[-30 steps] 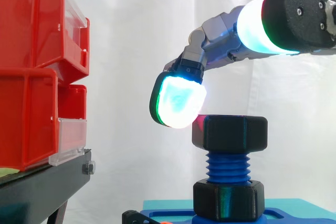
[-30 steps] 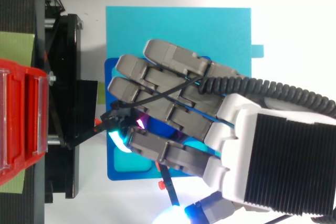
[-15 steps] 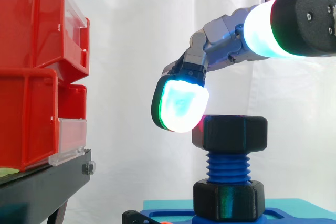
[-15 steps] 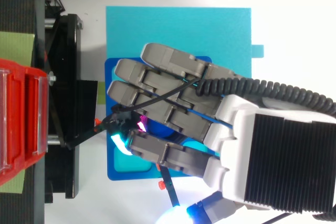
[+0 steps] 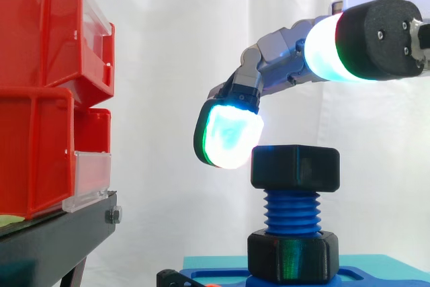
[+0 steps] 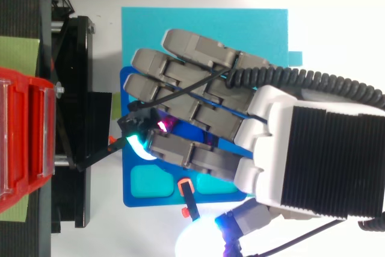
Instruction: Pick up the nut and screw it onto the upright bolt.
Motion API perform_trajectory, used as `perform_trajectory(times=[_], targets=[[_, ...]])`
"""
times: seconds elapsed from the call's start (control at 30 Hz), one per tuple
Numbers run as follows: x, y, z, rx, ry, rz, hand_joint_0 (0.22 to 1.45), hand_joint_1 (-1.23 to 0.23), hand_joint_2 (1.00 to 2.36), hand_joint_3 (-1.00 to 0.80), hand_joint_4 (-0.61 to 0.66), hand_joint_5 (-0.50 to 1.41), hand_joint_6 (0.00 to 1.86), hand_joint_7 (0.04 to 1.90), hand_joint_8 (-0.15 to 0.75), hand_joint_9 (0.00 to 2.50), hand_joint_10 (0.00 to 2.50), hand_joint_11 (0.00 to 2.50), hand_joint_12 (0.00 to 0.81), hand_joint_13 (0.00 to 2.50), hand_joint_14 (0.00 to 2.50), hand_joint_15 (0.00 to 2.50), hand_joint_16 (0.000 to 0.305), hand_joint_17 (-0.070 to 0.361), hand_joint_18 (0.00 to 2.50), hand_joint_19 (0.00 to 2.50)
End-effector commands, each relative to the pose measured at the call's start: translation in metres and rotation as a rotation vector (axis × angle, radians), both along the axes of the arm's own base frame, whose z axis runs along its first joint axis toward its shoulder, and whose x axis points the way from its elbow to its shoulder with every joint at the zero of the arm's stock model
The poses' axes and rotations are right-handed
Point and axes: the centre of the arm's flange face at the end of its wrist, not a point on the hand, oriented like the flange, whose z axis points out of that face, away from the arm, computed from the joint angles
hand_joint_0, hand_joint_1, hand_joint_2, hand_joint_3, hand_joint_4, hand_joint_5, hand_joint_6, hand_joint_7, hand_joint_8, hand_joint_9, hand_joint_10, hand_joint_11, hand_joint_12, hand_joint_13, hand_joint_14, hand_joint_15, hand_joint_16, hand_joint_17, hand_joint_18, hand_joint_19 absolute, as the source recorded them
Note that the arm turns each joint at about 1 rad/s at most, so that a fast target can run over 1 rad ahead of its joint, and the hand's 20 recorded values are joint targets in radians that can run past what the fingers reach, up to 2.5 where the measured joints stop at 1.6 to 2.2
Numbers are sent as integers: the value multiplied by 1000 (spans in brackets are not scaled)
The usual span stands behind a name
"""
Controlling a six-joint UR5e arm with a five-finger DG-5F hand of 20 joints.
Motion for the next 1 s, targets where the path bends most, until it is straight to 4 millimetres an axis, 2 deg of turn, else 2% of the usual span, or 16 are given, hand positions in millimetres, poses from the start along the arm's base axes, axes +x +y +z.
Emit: perform_trajectory(times=[0.0, 0.5, 0.97], targets=[[0, -6, 0, 0, 0, -3, 496, -109, 1000, -500, 291, -144, 503, 953, 289, 300, 0, 0, 331, 168, 0, 0, 39, 87, 0, 0], [-2, -22, -3, -9, 25, 0, 503, -138, 1000, -500, 325, -116, 503, 1064, 295, 344, 0, 0, 303, 198, 0, 0, 34, 76, 0, 0], [-3, -38, -4, -12, 37, 7, 519, -185, 1000, -500, 322, -63, 503, 1219, 302, 529, 0, 0, 252, 334, 0, 0, 26, 58, 30, 0]])
